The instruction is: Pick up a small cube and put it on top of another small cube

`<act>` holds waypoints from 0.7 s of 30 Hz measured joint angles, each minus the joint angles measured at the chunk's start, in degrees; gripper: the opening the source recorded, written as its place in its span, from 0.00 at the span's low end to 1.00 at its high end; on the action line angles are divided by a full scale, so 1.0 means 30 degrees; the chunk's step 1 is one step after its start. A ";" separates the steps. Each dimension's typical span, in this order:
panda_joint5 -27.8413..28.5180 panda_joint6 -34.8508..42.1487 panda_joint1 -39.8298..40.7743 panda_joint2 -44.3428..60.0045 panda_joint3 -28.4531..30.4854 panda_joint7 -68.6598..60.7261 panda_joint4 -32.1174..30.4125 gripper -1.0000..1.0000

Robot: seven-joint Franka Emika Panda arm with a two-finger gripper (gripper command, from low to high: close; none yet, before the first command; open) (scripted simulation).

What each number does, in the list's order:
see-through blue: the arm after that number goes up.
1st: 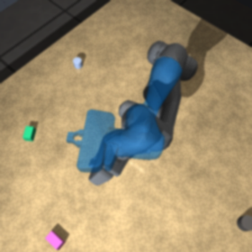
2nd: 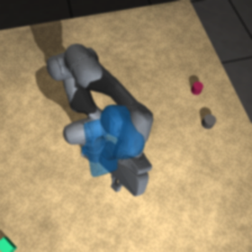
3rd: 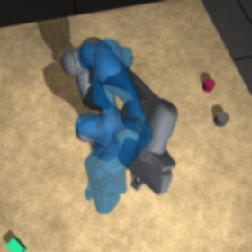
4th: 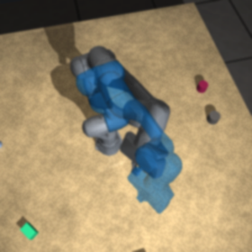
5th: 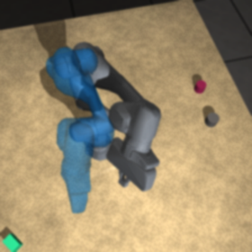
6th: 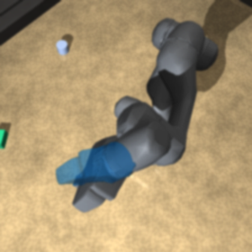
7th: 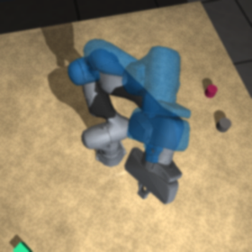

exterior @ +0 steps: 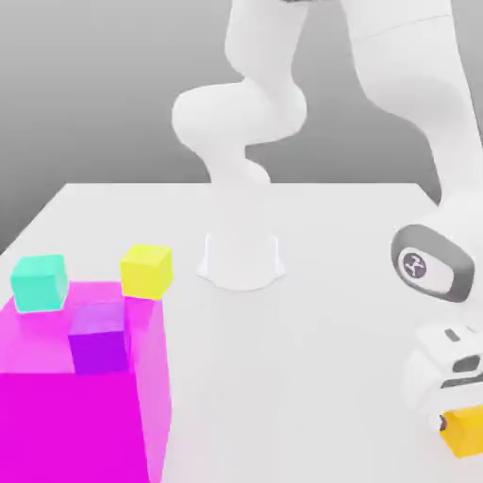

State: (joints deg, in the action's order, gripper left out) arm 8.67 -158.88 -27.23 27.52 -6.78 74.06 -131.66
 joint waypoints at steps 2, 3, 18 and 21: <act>0.0005 -0.0018 0.0006 0.0001 -0.0003 0.0005 -0.0001 0.00; 0.0072 -0.0212 -0.0056 0.0257 0.0066 0.0060 0.0051 0.00; -0.3615 0.7532 0.5536 -0.8863 0.0974 -0.8846 -0.1280 0.00; -0.3689 0.9251 0.6896 -1.0801 0.1712 -1.0993 -0.1511 0.00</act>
State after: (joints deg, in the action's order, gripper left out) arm -2.40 -131.13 -6.54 -4.88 -1.64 41.08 -136.19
